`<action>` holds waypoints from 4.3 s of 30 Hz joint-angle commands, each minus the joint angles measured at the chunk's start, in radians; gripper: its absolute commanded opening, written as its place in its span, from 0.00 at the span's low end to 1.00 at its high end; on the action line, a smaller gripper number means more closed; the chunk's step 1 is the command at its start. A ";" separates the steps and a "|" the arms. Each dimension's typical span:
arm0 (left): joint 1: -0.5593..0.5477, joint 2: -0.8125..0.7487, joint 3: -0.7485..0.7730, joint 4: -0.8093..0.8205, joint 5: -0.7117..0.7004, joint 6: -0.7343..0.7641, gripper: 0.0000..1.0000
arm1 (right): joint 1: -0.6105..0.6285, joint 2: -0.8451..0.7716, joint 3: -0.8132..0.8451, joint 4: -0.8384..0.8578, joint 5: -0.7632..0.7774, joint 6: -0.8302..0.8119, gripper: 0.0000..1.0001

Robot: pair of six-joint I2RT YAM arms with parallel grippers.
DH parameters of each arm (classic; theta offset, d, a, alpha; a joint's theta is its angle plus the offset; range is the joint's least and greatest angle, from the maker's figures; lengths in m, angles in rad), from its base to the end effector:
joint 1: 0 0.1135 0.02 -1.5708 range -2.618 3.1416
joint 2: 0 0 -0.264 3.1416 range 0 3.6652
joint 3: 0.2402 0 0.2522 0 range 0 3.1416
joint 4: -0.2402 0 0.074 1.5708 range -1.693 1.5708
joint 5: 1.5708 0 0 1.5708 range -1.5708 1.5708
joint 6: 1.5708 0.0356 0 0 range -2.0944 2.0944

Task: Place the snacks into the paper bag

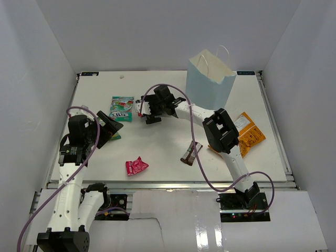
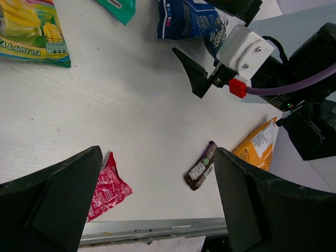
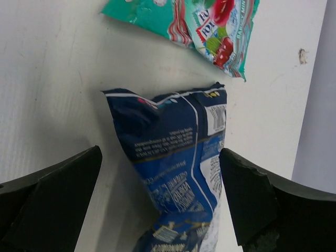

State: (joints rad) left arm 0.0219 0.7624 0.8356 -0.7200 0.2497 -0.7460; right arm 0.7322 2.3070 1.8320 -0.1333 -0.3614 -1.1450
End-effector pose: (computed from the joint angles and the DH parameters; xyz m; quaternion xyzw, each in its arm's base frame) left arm 0.1557 -0.0054 0.3082 -0.2812 0.8443 -0.2609 0.3741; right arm 0.3862 0.3641 0.1891 -0.7526 0.4482 0.0626 0.4783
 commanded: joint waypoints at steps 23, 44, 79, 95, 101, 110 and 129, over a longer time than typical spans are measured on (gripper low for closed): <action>-0.005 0.011 0.051 -0.016 -0.029 -0.032 0.98 | 0.000 -0.021 -0.005 0.044 -0.094 0.324 0.37; -0.005 0.006 0.017 0.160 0.043 0.043 0.98 | -0.333 -0.607 -0.077 0.276 -0.758 1.144 0.13; -0.005 0.064 -0.007 0.245 0.120 0.008 0.98 | -0.659 -0.291 0.178 0.692 -0.496 1.424 0.14; -0.005 0.066 -0.018 0.258 0.122 0.005 0.98 | -0.669 -0.408 -0.019 0.629 -0.514 1.314 0.58; -0.005 0.071 -0.030 0.272 0.129 0.008 0.98 | -0.680 -0.501 -0.039 0.506 -0.530 1.248 0.58; -0.005 0.081 -0.038 0.291 0.149 0.025 0.98 | -0.698 -0.661 -0.100 0.218 -0.467 1.104 0.57; -0.005 0.107 -0.122 0.318 0.224 0.057 0.98 | -0.728 -0.974 -0.615 -0.999 -0.245 -0.061 0.92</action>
State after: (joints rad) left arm 0.0219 0.8627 0.7300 -0.4282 0.4301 -0.7074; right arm -0.0380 1.3773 1.2724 -0.9257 -0.7349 -0.9863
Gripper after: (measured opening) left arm 0.973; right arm 0.921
